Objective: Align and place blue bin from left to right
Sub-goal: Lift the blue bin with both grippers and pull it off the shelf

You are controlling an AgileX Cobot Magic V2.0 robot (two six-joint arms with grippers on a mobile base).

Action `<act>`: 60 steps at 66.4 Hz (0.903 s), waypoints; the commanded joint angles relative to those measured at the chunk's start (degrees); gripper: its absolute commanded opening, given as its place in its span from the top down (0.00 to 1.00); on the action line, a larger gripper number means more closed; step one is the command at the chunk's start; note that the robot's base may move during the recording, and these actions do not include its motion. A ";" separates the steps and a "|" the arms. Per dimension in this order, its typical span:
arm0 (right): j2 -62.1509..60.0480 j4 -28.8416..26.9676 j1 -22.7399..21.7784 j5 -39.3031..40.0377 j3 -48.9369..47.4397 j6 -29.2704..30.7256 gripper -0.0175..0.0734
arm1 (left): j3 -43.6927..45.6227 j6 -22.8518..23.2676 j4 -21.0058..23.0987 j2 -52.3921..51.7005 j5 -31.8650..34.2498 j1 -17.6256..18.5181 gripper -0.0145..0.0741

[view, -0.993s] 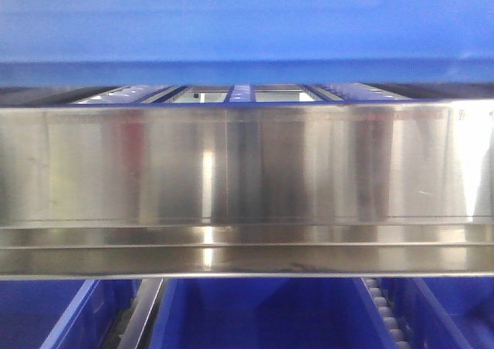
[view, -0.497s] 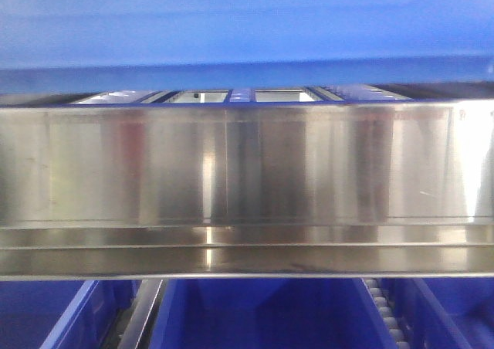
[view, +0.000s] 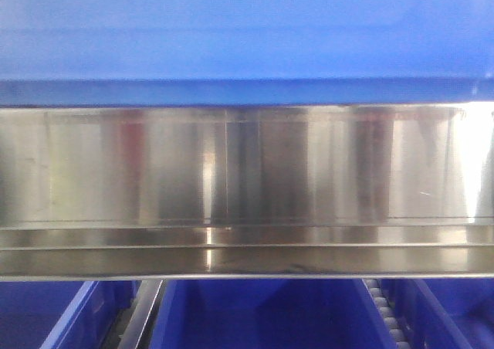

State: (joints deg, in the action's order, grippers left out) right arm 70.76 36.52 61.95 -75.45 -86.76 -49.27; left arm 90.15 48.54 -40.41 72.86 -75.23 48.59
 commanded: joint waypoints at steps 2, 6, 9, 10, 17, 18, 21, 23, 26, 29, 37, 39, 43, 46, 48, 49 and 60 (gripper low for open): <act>-0.79 1.20 0.50 5.48 -0.37 -0.02 0.90 | 1.09 -0.30 -0.39 -0.27 5.27 0.68 0.96; -0.79 1.20 0.50 5.48 -0.37 -0.02 0.90 | 1.09 -0.30 -0.39 -0.27 5.27 0.68 0.96; -0.79 1.20 0.50 5.48 -0.37 -0.02 0.90 | 1.09 -0.30 -0.39 -0.27 5.27 0.68 0.96; -0.79 1.20 0.50 5.48 -0.37 -0.02 0.90 | 1.09 -0.30 -0.39 -0.27 5.27 0.68 0.96; -0.79 1.20 0.50 5.48 -0.37 -0.02 0.90 | 1.09 -0.30 -0.39 -0.27 5.27 0.68 0.96; -0.79 1.20 0.50 5.48 -0.37 -0.02 0.90 | 1.09 -0.30 -0.39 -0.27 5.27 0.68 0.96; -0.79 1.20 0.50 5.48 -0.37 -0.02 0.90 | 1.09 -0.30 -0.39 -0.27 5.27 0.68 0.96; -0.79 1.20 0.50 5.48 -0.37 -0.02 0.90 | 1.08 -0.30 -0.39 -0.27 5.27 0.68 0.96; -0.79 1.20 0.50 5.48 -0.37 -0.02 0.90 | 1.08 -0.30 -0.39 -0.27 5.27 0.68 0.96; -0.79 1.20 0.50 5.48 -0.37 -0.02 0.90 | 1.08 -0.30 -0.38 -0.27 5.27 0.68 0.96; -0.79 1.20 0.50 5.53 -0.37 -0.02 0.90 | 1.08 -0.30 -0.61 -0.27 5.27 0.68 0.96; -0.79 1.20 0.50 5.53 -0.37 -0.02 0.90 | 1.08 -0.30 -0.95 -0.27 5.27 0.68 0.96; -0.79 1.20 0.50 5.53 -0.37 -0.02 0.90 | 1.08 -0.30 -1.09 -0.27 5.27 0.68 0.96; -0.79 1.20 0.50 5.53 -0.37 -0.02 0.90 | 1.08 -0.30 -1.19 -0.27 5.27 0.68 0.96; -0.79 1.20 0.50 5.65 -0.37 -0.02 0.90 | 1.08 -0.30 -1.19 -0.27 5.27 0.68 0.96; -0.79 1.20 0.50 5.65 -0.37 -0.02 0.90 | 1.08 -0.30 -1.19 -0.27 5.27 0.68 0.96; -0.79 1.20 0.50 5.65 -0.37 -0.02 0.90 | 1.08 -0.30 -1.19 -0.27 5.27 0.68 0.96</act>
State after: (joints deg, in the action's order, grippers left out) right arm 70.76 36.52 61.95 -75.45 -86.76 -49.27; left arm 90.15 48.21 -40.51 72.86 -75.23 48.59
